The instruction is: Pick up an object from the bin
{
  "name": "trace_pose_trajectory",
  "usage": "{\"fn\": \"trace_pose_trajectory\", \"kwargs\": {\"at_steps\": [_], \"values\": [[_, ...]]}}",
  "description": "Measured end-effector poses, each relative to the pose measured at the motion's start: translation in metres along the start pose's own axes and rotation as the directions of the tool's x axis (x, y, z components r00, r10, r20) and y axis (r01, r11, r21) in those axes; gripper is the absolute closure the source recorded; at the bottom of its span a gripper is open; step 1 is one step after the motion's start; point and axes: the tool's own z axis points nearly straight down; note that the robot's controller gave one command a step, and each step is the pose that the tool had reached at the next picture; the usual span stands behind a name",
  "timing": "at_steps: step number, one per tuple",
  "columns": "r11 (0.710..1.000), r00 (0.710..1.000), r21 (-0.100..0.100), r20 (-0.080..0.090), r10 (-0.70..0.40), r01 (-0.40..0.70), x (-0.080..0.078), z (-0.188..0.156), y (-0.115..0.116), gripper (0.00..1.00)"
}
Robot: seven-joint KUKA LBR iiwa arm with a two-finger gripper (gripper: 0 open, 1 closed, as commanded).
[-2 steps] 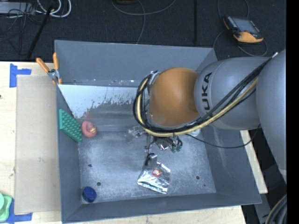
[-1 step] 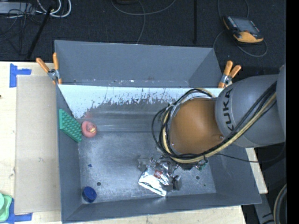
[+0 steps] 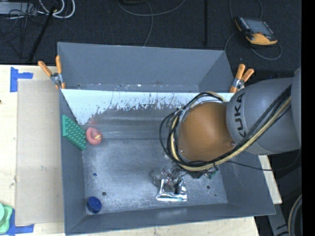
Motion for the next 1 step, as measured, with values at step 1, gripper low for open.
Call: {"fn": "trace_pose_trajectory", "kwargs": {"at_steps": [1], "values": [[0.998,0.998,0.008,0.007,-0.056,0.056,-0.0186,-0.1463,0.0111,1.0]]}}
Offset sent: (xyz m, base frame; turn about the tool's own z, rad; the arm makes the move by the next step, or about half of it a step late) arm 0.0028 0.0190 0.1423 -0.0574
